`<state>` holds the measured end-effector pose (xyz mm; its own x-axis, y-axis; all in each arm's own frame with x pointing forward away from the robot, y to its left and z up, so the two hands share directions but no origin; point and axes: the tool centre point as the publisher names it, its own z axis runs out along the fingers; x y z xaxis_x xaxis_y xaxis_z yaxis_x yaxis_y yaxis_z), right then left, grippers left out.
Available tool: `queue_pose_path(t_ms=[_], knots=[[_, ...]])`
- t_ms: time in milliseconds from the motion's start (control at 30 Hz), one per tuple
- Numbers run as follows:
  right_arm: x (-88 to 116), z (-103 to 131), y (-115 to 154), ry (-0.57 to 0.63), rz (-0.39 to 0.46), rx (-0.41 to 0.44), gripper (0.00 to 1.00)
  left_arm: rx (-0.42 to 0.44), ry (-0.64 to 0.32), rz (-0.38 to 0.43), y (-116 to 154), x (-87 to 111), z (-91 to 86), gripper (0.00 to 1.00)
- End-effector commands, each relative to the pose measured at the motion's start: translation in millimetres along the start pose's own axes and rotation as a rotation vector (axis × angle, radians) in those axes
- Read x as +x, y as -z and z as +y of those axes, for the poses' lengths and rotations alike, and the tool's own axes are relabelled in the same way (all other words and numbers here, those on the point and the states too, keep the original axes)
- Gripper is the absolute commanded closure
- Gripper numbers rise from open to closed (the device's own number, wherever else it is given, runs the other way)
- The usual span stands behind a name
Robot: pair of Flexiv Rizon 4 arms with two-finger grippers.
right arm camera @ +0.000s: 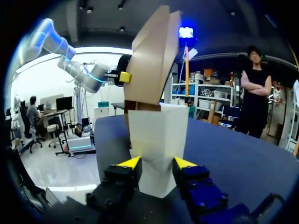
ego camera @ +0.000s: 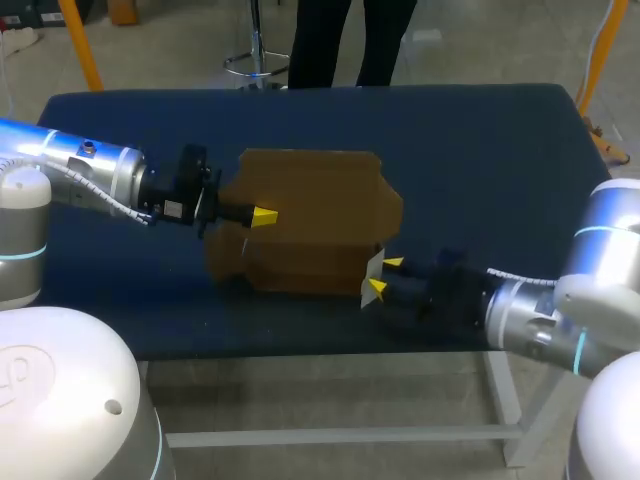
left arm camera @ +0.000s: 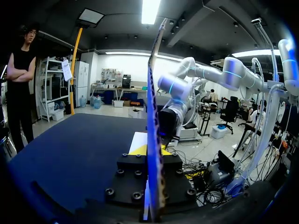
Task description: Assemble the packaging by folding the flat box into shape, placing the metal phone stand inside, and closing the box properly
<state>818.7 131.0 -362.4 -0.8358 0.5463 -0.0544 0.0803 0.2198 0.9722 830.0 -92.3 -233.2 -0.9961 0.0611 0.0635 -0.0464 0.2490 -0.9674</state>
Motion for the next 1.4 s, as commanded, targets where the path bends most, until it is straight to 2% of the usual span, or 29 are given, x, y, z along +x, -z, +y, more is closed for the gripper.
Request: queue_pose_path(t_ms=[33, 467, 867, 1400], knots=[[4, -2, -6, 0.004, -0.058, -0.007, 0.53, -0.002, 0.001, 0.001, 0, 0.1, 1.6, 1.0], [4, 0, -16, -0.006, -0.178, -0.008, 0.54, -0.002, 0.001, 0.001, 0, 0.1, 1.6, 1.0], [0, 1, -19, -0.028, -0.363, -0.018, 0.53, -0.002, 0.001, 0.001, 0, 0.1, 1.6, 1.0], [-5, 4, -29, -0.048, -0.506, -0.016, 0.53, -0.002, 0.001, 0.001, 0, 0.1, 1.6, 1.0]])
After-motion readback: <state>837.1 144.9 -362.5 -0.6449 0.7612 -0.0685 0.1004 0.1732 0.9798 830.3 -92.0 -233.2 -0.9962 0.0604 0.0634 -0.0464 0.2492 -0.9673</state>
